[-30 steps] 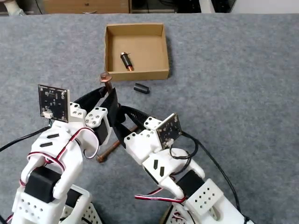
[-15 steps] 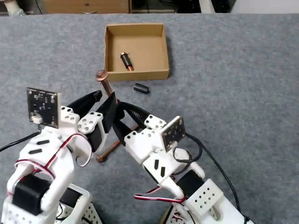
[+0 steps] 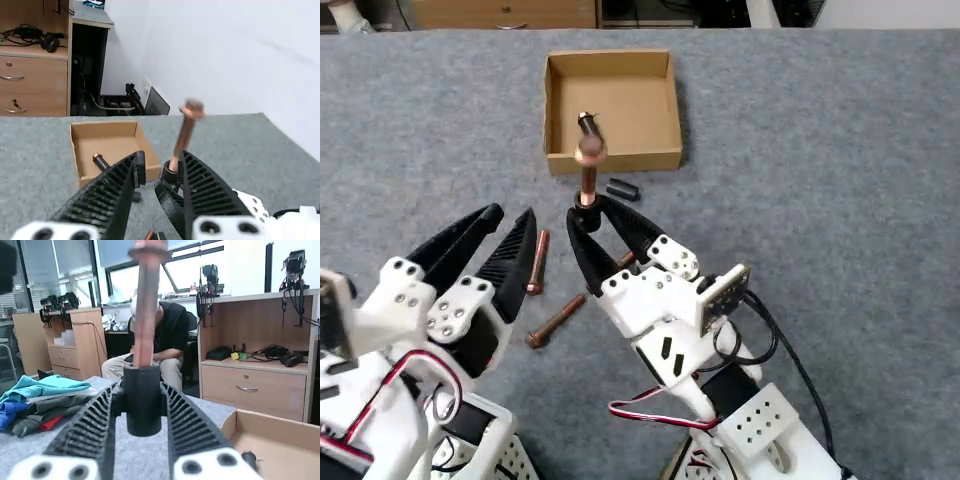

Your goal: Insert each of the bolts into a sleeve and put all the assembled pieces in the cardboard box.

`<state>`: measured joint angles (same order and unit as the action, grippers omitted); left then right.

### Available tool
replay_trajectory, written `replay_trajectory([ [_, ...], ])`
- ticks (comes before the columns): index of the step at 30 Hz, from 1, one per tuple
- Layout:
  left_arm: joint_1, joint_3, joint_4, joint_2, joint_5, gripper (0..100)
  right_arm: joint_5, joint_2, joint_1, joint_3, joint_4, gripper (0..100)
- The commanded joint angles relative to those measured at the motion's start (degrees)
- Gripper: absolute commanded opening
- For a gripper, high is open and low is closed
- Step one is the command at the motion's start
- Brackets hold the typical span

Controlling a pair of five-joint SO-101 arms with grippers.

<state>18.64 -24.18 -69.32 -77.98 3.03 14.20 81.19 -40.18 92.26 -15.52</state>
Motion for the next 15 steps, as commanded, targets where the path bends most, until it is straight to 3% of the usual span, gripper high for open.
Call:
replay_trajectory([
  [1,0.4,2.3,-0.1,0.6,0.3,12,0.1,1.1,1.0,-0.2,-2.1,0.2],
  [15,-2.1,1.8,-0.2,0.7,-1.6,12,0.1,0.6,3.5,-0.7,-1.8,0.2],
])
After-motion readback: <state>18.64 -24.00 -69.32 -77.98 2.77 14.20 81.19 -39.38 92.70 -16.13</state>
